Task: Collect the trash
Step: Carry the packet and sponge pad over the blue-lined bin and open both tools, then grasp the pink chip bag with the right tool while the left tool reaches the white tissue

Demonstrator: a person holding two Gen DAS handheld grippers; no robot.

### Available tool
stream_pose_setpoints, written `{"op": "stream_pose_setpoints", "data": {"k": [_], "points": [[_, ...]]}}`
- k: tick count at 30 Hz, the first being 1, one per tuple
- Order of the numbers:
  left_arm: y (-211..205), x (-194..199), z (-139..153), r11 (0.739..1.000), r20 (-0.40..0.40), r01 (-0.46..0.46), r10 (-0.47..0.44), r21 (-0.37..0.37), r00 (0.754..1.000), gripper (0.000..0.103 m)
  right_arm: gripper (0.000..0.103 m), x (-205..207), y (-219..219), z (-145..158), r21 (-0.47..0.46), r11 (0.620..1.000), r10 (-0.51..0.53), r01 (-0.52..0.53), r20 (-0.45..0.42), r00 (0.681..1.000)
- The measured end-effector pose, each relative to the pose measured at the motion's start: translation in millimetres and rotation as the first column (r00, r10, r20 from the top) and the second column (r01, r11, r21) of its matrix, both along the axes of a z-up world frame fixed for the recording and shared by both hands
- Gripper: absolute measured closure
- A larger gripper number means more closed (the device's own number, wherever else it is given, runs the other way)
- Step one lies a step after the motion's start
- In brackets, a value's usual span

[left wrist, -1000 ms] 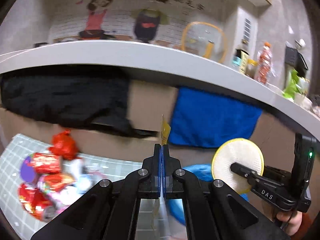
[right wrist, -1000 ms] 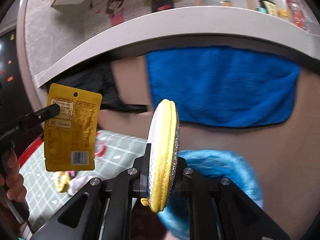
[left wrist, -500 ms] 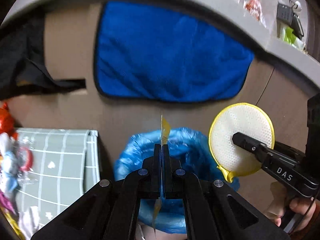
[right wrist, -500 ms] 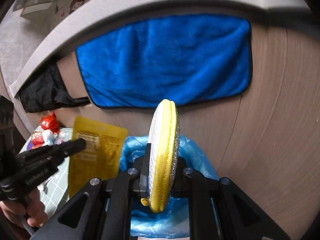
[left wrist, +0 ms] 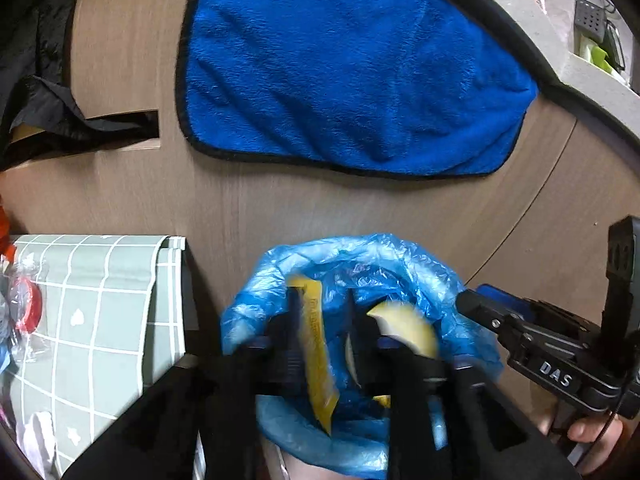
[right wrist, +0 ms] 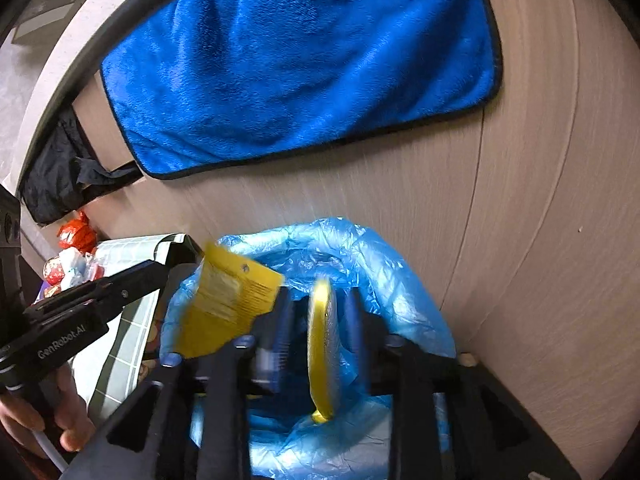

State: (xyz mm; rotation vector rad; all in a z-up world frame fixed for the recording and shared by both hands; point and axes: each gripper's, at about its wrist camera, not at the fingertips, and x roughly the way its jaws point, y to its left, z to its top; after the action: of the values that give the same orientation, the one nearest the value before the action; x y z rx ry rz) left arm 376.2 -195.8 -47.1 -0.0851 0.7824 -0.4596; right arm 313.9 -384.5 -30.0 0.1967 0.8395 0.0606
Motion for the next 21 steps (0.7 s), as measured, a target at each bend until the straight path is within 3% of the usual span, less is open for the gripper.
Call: {"op": "stream_pose_setpoints", "data": {"k": [4,9,14,16,21], "points": [[12.1,0.1,6.6,0.999,0.004,-0.046,0.046,-0.012,0.999,0.058,0.062,-6.4,1.6,5.2,-0.018,1.000,-0.018,0.018,0.024,1.000],[39.7,-12.6,19.8,0.997,-0.013,-0.072,0.072,-0.023,0.997,0.058,0.062,-16.6,2.9,17.2,-0.035,0.999,-0.027,0.028,0.041,0.999],[92.3,-42.3,36.6,0.989,0.013,-0.140,0.141,-0.039,0.990,0.058,0.062,-26.6,17.7,31.9,-0.027,1.000,-0.010,0.012,0.070,0.998],[121.4,-58.1,46.0,0.979,0.058,-0.201,0.203,-0.031,0.978,0.058,0.062,-30.3,31.9,39.3,-0.033,0.999,0.013,-0.010,0.088,0.996],[194.7,-98.6,68.9,0.928,0.211,-0.369,0.352,0.050,0.912,0.057,0.055,-33.1,85.1,58.2,-0.059,0.992,0.120,-0.113,0.123,0.985]]}}
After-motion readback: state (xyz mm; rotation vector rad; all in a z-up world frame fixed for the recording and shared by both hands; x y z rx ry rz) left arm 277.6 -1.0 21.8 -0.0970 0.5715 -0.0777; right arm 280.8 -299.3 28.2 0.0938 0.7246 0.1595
